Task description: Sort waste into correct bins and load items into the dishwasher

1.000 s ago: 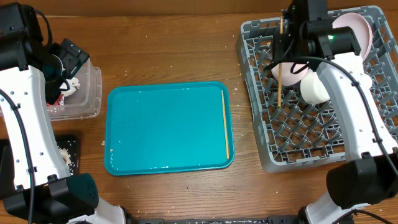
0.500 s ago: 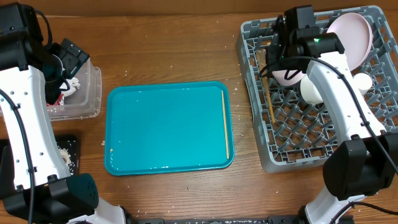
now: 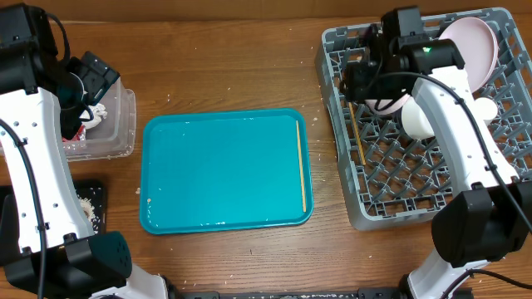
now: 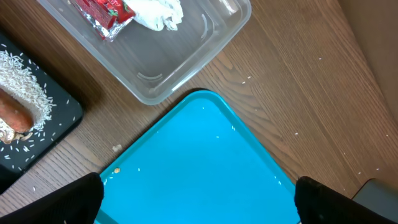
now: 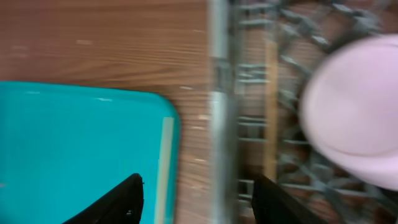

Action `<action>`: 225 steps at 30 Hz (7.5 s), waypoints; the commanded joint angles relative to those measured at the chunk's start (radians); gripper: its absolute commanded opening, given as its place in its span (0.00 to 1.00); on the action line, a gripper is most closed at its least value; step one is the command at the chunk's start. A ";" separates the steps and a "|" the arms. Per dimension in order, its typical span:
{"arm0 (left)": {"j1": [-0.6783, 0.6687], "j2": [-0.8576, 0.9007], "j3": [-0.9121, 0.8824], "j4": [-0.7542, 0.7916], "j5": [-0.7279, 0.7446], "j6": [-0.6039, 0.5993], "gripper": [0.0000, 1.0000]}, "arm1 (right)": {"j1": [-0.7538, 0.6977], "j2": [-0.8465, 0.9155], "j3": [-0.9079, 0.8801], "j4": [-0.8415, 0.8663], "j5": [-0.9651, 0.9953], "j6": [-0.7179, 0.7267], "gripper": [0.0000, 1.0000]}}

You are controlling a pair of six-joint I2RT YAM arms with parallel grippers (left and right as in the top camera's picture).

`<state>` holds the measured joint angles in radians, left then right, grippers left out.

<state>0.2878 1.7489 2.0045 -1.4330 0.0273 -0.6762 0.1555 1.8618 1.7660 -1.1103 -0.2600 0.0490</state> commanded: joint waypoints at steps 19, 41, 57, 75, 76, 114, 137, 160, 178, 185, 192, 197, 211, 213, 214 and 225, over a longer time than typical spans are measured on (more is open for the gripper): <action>0.000 0.002 0.006 0.000 0.007 0.019 1.00 | 0.398 0.104 -0.257 0.202 0.262 0.505 0.66; 0.000 0.002 0.006 0.000 0.007 0.019 1.00 | 0.435 0.245 -0.320 0.255 0.267 0.503 0.06; 0.000 0.002 0.006 0.000 0.007 0.019 1.00 | 0.267 0.003 0.060 -0.047 0.354 0.313 0.04; 0.000 0.002 0.006 0.000 0.007 0.019 1.00 | 0.013 0.000 -0.047 0.100 0.281 -0.058 0.04; 0.000 0.002 0.006 0.000 0.007 0.018 1.00 | 0.013 0.006 -0.064 0.123 0.281 -0.058 0.06; 0.000 0.002 0.006 0.000 0.007 0.019 1.00 | 0.319 -0.536 -0.424 -0.134 0.441 0.547 0.59; 0.000 0.002 0.006 0.000 0.007 0.019 1.00 | 0.487 -0.638 -0.539 -0.090 0.520 0.658 1.00; 0.000 0.002 0.006 0.000 0.007 0.019 1.00 | 0.195 -1.217 -0.999 0.319 0.361 0.348 1.00; 0.000 0.002 0.006 0.000 0.007 0.019 1.00 | -0.101 -1.835 -1.472 0.678 0.239 0.204 1.00; 0.000 0.002 0.006 0.000 0.007 0.019 1.00 | -0.101 -1.859 -1.656 1.011 0.239 0.205 1.00; 0.000 0.002 0.006 0.000 0.007 0.019 1.00 | -0.101 -1.859 -1.743 1.188 0.243 0.204 1.00; 0.000 0.002 0.006 0.000 0.007 0.019 1.00 | -0.101 -1.859 -1.758 1.255 0.265 0.189 1.00; 0.000 0.002 0.006 0.000 0.007 0.018 1.00 | -0.099 -1.859 -1.758 1.030 0.306 0.163 1.00; 0.000 0.002 0.006 0.000 0.007 0.019 1.00 | -0.099 -1.859 -1.758 1.029 0.302 0.156 1.00; -0.001 0.002 0.006 0.000 0.007 0.018 1.00 | -0.099 -1.859 -1.758 1.029 0.302 0.156 1.00; -0.001 0.003 0.006 0.000 0.007 0.018 1.00 | -0.099 -1.859 -1.758 1.029 0.303 0.156 1.00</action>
<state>0.2874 1.7508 2.0045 -1.4330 0.0277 -0.6762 0.0589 0.0147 0.0185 -0.0834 0.0315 0.2119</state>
